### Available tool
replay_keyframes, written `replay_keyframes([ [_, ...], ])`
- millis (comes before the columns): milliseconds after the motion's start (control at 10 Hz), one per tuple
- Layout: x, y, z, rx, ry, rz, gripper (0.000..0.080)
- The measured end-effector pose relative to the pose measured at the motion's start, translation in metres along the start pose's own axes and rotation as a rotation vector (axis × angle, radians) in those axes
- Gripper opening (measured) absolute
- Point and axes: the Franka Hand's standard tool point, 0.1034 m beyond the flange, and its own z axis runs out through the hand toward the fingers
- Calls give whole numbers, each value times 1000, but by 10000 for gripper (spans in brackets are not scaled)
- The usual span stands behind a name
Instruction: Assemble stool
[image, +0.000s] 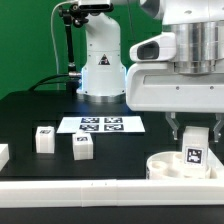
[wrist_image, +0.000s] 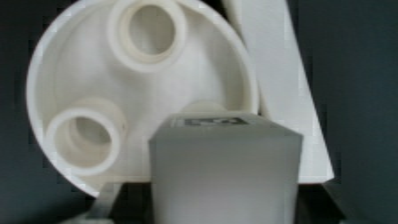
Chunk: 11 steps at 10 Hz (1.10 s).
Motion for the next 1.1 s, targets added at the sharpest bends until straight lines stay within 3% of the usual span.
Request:
replay_keyframes([
  [700, -2, -2, 0, 64, -32, 610, 341],
  [1100, -3, -5, 1, 83, -65, 862, 341],
])
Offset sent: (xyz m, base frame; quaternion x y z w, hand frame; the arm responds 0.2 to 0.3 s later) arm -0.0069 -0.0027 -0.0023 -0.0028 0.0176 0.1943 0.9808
